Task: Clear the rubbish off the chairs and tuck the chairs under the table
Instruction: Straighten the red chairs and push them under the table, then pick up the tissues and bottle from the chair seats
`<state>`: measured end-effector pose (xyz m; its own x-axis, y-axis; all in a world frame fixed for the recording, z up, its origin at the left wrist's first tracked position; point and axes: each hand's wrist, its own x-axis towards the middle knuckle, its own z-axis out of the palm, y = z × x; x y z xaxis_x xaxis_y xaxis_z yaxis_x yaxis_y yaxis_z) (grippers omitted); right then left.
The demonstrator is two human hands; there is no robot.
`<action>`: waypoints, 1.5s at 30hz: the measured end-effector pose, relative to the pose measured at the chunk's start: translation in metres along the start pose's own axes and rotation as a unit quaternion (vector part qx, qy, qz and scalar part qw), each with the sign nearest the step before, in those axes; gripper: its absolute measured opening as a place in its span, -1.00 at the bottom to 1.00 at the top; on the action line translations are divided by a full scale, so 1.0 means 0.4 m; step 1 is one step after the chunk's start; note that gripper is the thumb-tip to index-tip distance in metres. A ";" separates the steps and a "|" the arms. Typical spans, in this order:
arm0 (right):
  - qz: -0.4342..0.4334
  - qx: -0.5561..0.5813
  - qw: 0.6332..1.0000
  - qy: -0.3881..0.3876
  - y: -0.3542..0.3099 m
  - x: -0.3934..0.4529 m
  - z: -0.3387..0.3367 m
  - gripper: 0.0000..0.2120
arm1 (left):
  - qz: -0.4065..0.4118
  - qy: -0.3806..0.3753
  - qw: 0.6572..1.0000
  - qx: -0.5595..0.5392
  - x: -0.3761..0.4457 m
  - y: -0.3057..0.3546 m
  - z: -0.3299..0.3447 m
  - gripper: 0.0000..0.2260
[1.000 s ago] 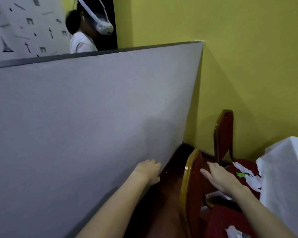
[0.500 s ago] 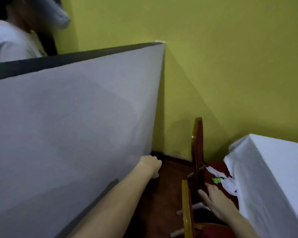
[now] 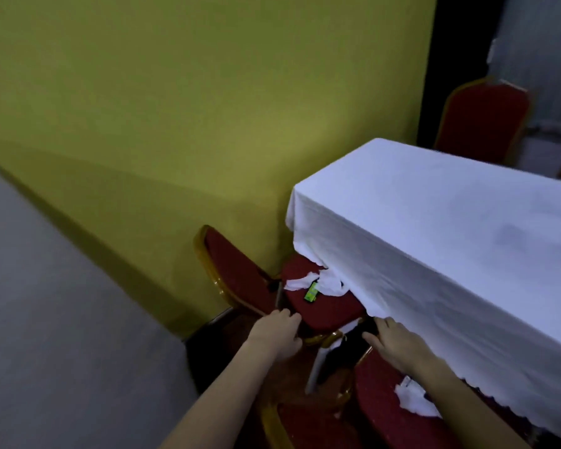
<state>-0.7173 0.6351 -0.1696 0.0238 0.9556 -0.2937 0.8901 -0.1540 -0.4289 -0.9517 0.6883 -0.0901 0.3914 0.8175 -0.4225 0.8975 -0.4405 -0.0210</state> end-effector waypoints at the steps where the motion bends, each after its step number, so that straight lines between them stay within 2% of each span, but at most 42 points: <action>1: 0.013 0.019 1.000 -0.002 0.006 0.024 0.008 -0.49 | 0.019 -0.006 1.000 0.006 0.034 0.009 -0.001 -0.67; 4: 0.042 0.062 0.997 -0.027 0.013 0.050 0.042 -0.41 | 0.052 -0.033 0.998 0.016 0.122 0.004 0.017 -0.69; 6: 0.073 0.105 0.991 -0.040 0.030 0.062 0.074 -0.27 | 0.075 -0.045 0.996 0.011 0.183 -0.003 0.048 -0.70; 8: 0.122 0.169 0.978 -0.028 0.059 0.082 0.109 -0.14 | 0.096 -0.055 0.994 0.000 0.245 -0.013 0.095 -0.69; 9: 0.151 0.195 0.969 -0.019 0.068 0.086 0.116 -0.13 | 0.104 -0.066 0.992 0.000 0.267 -0.018 0.121 -0.69; 13: 0.231 0.234 0.944 -0.016 0.125 0.137 0.180 -0.34 | 0.167 -0.154 0.972 0.062 0.408 -0.047 0.254 -0.65; 17: 0.300 0.216 0.929 -0.022 0.138 0.195 0.266 -0.38 | 0.228 -0.194 0.954 0.023 0.574 -0.054 0.343 -0.68; 19: 0.325 0.203 0.923 -0.035 0.110 0.241 0.290 -0.47 | 0.264 -0.197 0.944 0.017 0.642 -0.059 0.366 -0.71; 21: 0.351 0.206 0.911 -0.060 0.076 0.307 0.311 -0.47 | 0.286 -0.204 0.936 0.003 0.695 -0.071 0.381 -0.73; 26: 0.352 0.225 0.904 -0.096 0.009 0.466 0.392 -0.48 | 0.281 -0.206 0.937 -0.027 0.823 -0.146 0.415 -0.72; 30: 0.339 0.213 0.908 -0.126 0.019 0.573 0.467 -0.45 | 0.218 -0.184 0.957 -0.043 0.968 -0.213 0.444 -0.73; 34: 0.318 0.182 0.925 -0.101 0.077 0.697 0.530 -0.47 | 0.146 -0.127 0.975 -0.106 1.141 -0.289 0.492 -0.70; 37: 0.297 0.221 0.929 -0.004 0.143 0.832 0.566 -0.57 | 0.050 -0.011 0.975 -0.217 1.254 -0.349 0.546 -0.59; 39: 0.328 0.263 0.901 0.104 0.184 0.916 0.576 -0.64 | -0.071 0.038 0.941 -0.328 1.312 -0.376 0.573 -0.42; 41: 0.340 0.253 0.886 0.187 0.208 0.991 0.583 -0.67 | -0.161 0.047 0.899 -0.404 1.364 -0.397 0.605 -0.24; 43: 0.276 0.198 0.910 0.239 0.211 1.058 0.586 -0.68 | -0.199 0.054 0.887 -0.414 1.406 -0.397 0.638 -0.12; 45: 0.172 0.120 0.947 0.244 0.206 1.121 0.595 -0.63 | -0.198 0.067 0.901 -0.381 1.421 -0.373 0.664 -0.09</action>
<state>-0.7418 0.9910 -0.5399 0.5534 0.8316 -0.0461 0.6636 -0.4737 -0.5791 -0.9172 1.1202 -0.5677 -0.0145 0.9141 -0.4051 0.8308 0.2365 0.5039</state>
